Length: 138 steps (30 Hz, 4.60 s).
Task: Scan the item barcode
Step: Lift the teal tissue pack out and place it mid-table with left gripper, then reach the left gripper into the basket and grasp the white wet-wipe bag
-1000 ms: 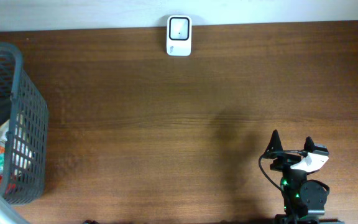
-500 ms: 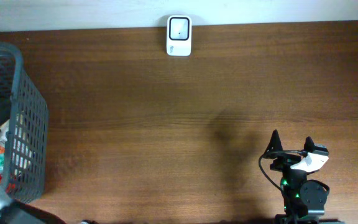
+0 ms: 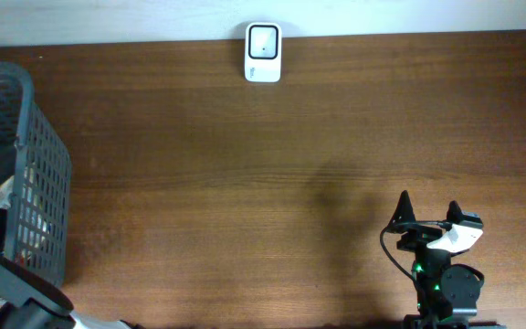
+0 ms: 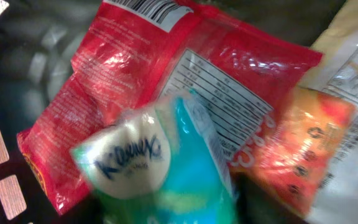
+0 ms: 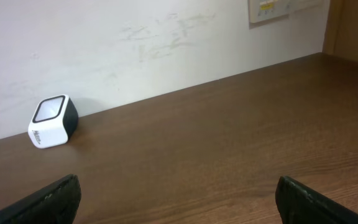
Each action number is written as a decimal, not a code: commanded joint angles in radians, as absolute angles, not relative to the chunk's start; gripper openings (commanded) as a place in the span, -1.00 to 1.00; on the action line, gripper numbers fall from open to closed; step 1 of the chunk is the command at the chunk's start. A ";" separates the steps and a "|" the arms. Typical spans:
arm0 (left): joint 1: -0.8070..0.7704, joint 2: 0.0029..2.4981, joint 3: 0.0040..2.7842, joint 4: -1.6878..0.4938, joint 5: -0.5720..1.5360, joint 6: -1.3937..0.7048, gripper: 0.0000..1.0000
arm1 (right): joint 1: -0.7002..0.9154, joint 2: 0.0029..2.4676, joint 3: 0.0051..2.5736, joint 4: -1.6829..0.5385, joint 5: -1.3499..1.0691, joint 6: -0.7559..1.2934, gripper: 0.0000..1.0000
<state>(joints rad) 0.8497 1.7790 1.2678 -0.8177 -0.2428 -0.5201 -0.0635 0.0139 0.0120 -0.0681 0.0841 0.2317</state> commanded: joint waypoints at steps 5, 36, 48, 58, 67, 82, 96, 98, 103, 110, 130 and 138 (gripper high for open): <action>0.854 1.791 1.306 -0.831 -0.231 -0.519 -0.69 | -0.059 0.006 0.006 -0.075 0.082 0.228 0.97; -0.191 1.714 1.728 -1.153 0.063 -0.219 -0.71 | -0.059 0.006 0.006 -0.075 0.082 0.228 0.97; -0.419 2.059 1.633 -1.096 0.075 -0.288 -0.19 | -0.059 0.006 0.006 -0.075 0.082 0.228 0.97; -0.377 2.063 1.804 -1.147 0.056 -0.286 0.98 | -0.059 0.006 0.006 -0.075 0.082 0.228 0.97; -0.046 1.942 2.408 -1.435 -0.078 -0.367 0.98 | -0.059 0.006 0.006 -0.075 0.082 0.228 0.97; 0.595 1.853 2.210 -1.493 -0.202 -0.498 1.00 | -0.059 0.006 0.006 -0.075 0.082 0.228 0.97; 0.645 1.853 1.600 -1.107 -0.173 -0.395 0.99 | -0.059 0.006 0.006 -0.075 0.082 0.228 0.97; 0.658 1.853 1.567 -1.071 -0.173 -0.394 0.99 | -0.059 0.006 0.006 -0.075 0.082 0.228 0.97; 0.679 1.855 1.512 -1.014 -0.178 -0.387 0.99 | -0.059 0.006 0.006 -0.075 0.082 0.228 0.98; 0.680 1.867 1.430 -0.899 -0.181 -0.334 0.99 | -0.059 0.006 0.006 -0.075 0.082 0.228 0.97; 0.680 2.001 1.404 -0.831 -0.186 -0.297 -1.00 | -0.059 0.006 0.006 -0.075 0.082 0.228 0.97; 0.680 1.949 1.589 -0.992 -0.146 -0.297 -1.00 | -0.059 0.006 0.006 -0.075 0.082 0.228 0.97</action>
<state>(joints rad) 0.6796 1.9514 1.4910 -0.9287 -0.2298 -0.2951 -0.0635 0.0139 0.0120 -0.0681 0.0841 0.2321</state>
